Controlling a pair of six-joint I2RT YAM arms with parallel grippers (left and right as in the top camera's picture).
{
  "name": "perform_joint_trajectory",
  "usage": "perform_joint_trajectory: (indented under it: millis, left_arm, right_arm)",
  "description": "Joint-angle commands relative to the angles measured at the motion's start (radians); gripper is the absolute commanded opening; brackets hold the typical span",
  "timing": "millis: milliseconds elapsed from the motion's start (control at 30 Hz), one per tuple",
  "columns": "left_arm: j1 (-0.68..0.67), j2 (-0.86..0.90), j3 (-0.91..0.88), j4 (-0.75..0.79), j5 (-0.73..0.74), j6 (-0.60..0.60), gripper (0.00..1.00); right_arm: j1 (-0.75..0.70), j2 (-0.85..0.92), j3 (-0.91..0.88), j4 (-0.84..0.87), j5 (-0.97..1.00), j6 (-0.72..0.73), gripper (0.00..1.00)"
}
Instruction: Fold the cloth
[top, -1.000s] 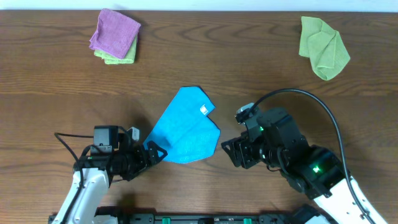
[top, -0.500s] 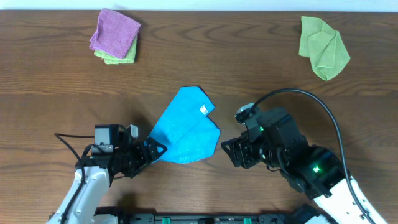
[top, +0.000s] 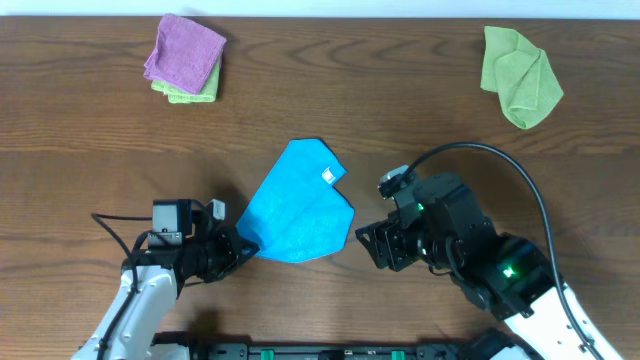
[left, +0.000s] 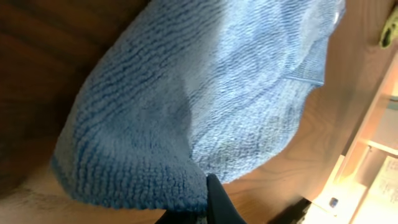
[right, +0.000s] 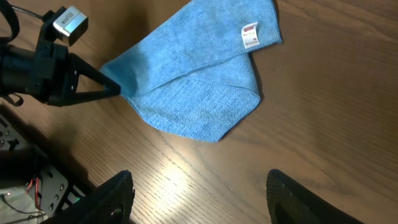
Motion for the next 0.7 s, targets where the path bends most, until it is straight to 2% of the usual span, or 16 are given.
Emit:
perform_joint_trajectory:
  millis: [0,167,300,400,667]
  left_arm:
    - [-0.002,-0.001,-0.001,0.028,0.066,-0.002,0.06]
    - [-0.002,-0.044,0.031,0.143,0.056,-0.113,0.06]
    - [-0.002,-0.089,0.04,0.23,-0.078,-0.255,0.06]
    - [-0.002,-0.109,0.04,0.241,-0.192,-0.319,0.06]
    - [-0.002,-0.109,0.04,0.242,-0.348,-0.396,0.06]
  right_arm:
    - [-0.008,-0.001,-0.014,-0.005,-0.001,0.016,0.69]
    - [-0.008,0.002,-0.121,0.035,-0.009,0.098,0.7]
    - [-0.008,0.002,-0.237,0.16,-0.081,0.121,0.73]
    - [-0.008,0.004,-0.32,0.274,-0.138,0.136,0.75]
    - [-0.008,0.016,-0.466,0.491,-0.196,0.194,0.77]
